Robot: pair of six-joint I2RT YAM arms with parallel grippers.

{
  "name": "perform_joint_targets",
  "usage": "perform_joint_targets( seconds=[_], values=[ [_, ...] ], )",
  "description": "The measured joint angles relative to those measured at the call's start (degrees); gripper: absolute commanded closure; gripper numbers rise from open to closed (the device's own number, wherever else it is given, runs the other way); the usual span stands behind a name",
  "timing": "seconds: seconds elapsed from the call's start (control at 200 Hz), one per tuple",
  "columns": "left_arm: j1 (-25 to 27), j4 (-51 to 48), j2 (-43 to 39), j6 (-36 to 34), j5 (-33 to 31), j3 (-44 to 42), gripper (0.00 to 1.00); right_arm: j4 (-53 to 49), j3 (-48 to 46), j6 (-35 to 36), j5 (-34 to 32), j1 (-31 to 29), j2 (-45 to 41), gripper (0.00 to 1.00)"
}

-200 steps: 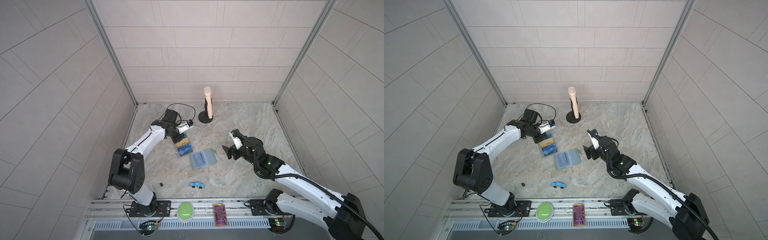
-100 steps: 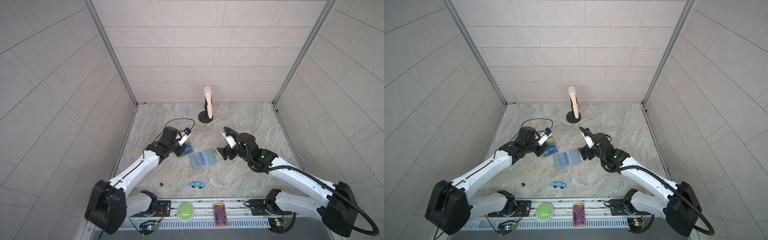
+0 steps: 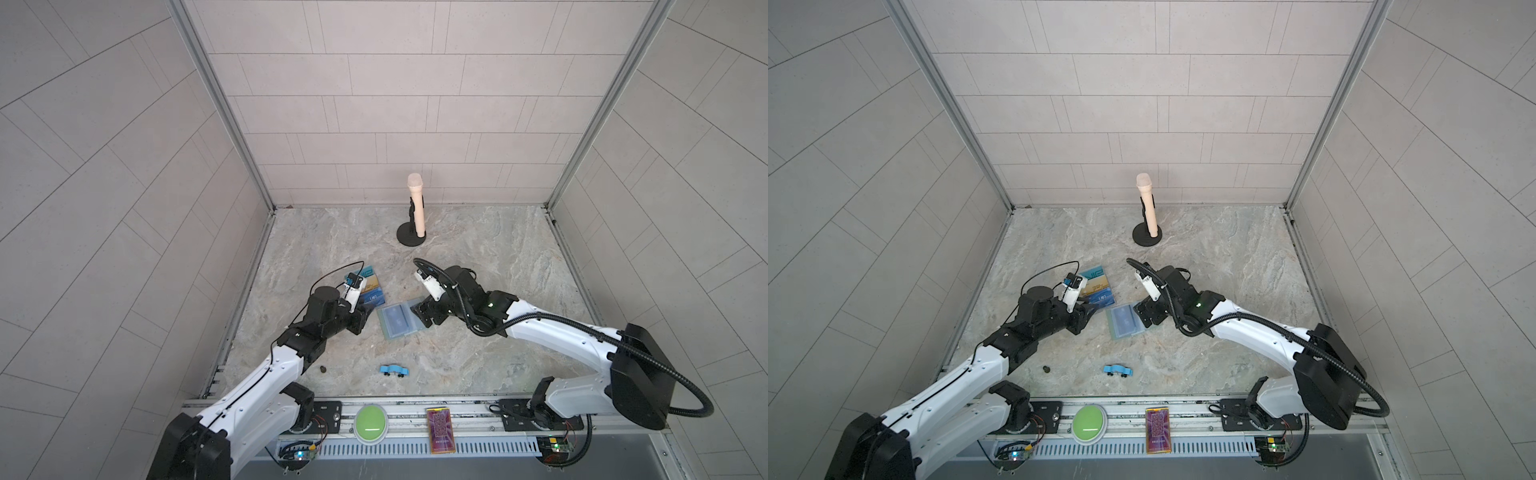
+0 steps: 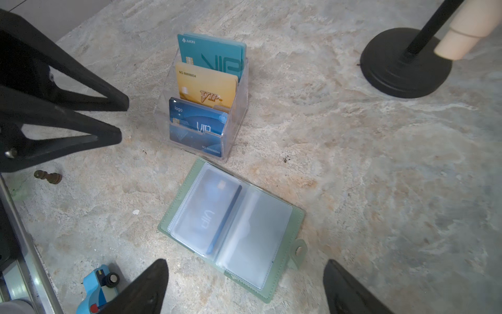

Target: Take the credit cards out of the card holder

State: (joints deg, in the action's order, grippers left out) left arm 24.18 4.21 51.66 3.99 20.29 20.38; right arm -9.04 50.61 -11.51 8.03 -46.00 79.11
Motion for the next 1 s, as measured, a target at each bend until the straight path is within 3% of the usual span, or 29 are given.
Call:
perform_joint_targets(
  seconds=[0.31,0.4,0.621,0.996],
  values=[
    [2.8,9.7,6.5,9.3,1.8,-2.1,0.81,1.5,3.5,-7.0,-0.9,-3.9,7.3,0.16],
    [4.4,13.5,8.8,11.4,1.0,-3.6,0.91,1.8,3.9,-7.9,-1.1,-4.8,8.9,0.18],
    [7.8,18.3,14.5,14.7,-1.1,-4.9,1.0,2.0,4.1,-9.1,-1.7,-5.2,12.0,0.18],
    [10.6,21.3,23.6,18.3,-5.2,-4.8,1.0,1.4,5.9,-9.1,-1.2,-5.7,16.9,0.19]
  ],
)
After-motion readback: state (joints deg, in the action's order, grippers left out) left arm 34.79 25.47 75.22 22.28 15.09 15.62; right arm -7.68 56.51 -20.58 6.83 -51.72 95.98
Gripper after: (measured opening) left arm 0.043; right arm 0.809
